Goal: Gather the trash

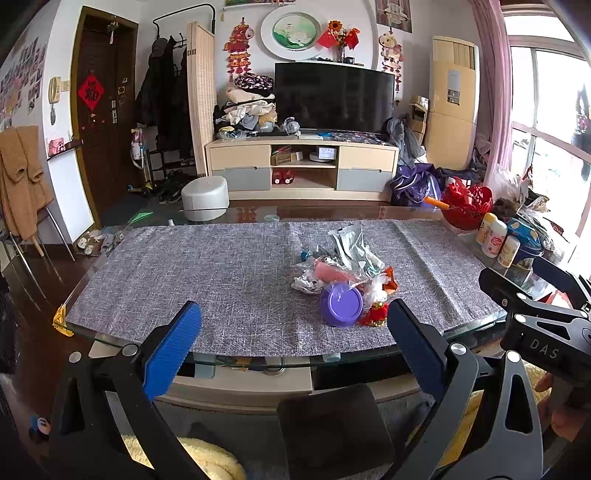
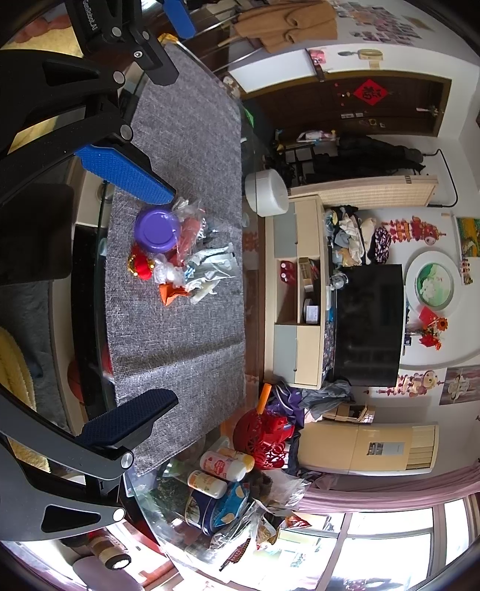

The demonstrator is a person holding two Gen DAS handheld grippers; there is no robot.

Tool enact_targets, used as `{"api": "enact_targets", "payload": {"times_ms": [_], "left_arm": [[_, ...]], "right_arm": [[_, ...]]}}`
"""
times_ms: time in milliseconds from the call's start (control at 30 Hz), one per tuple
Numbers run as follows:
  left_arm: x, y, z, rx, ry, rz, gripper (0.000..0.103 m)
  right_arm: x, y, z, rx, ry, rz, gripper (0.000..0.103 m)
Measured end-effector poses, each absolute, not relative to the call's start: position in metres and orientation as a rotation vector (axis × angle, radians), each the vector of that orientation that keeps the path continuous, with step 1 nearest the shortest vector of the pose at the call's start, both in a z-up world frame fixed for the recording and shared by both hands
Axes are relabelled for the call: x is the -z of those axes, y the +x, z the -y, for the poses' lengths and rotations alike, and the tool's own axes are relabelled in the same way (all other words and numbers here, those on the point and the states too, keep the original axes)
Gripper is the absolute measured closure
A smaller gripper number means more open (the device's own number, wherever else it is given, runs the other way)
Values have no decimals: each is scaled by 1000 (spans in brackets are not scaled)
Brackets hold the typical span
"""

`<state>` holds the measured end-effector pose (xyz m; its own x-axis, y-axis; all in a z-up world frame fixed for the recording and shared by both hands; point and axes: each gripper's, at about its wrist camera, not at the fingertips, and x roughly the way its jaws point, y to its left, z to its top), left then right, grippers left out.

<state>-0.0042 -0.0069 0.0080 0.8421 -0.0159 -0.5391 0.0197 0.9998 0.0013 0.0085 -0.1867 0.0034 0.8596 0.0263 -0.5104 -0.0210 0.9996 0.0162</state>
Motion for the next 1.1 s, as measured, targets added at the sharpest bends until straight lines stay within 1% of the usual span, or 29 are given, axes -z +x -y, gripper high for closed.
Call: {"api": "enact_targets", "payload": {"times_ms": [533,733,1100], "left_arm": [[-12,2,5,13,1,-581,8],[0,9,0,11,-5,-595,8],[32,40,-4,11,-7,-681,8]], "right_arm": [[-4,12,196,-33,50,-530,3],[-1,12,198,-21,25,-495,3],[38,46,213,-32,39,-658,3]]}}
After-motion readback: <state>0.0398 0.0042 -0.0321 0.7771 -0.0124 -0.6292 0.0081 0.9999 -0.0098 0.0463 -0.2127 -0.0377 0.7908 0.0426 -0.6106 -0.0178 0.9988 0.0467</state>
